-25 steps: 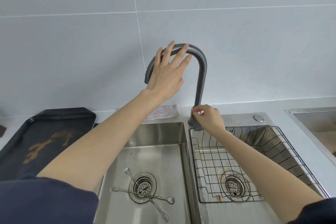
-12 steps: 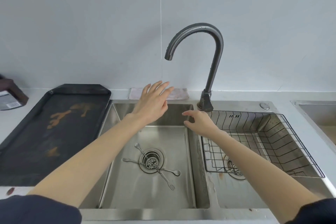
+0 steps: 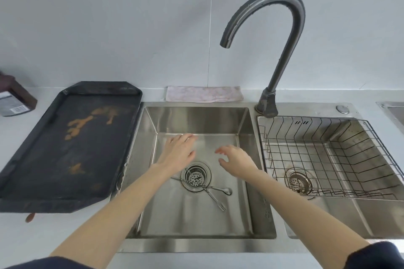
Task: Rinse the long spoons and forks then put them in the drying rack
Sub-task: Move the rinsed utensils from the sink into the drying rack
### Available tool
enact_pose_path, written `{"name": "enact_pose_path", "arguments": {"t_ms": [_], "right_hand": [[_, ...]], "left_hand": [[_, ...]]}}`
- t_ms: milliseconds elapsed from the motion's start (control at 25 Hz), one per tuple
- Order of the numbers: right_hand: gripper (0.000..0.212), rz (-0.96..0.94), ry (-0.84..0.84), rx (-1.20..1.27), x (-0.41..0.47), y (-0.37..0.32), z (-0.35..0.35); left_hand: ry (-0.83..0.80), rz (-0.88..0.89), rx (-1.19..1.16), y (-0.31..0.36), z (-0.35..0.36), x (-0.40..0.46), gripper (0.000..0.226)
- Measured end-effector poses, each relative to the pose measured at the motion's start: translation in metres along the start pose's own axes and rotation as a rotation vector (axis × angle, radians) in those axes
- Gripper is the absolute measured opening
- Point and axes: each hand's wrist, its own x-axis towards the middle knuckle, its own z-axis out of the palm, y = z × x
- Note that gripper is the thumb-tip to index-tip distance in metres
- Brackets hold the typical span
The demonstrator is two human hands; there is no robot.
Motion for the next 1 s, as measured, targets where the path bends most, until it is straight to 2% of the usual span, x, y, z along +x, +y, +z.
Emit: {"name": "enact_pose_path", "arguments": {"t_ms": [520, 720, 1000], "right_hand": [[0.033, 0.15, -0.274, -0.022, 0.041, 0.016, 0.081], [0.033, 0.16, -0.352, -0.076, 0.053, 0.026, 0.103], [0.031, 0.106, -0.433, -0.275, 0.062, 0.035, 0.119]], "left_hand": [[-0.351, -0.081, -0.061, -0.046, 0.091, 0.019, 0.043], [-0.404, -0.064, -0.061, -0.053, 0.117, 0.03, 0.04], [-0.451, -0.017, -0.05, -0.052, 0.148, 0.039, 0.036]]}}
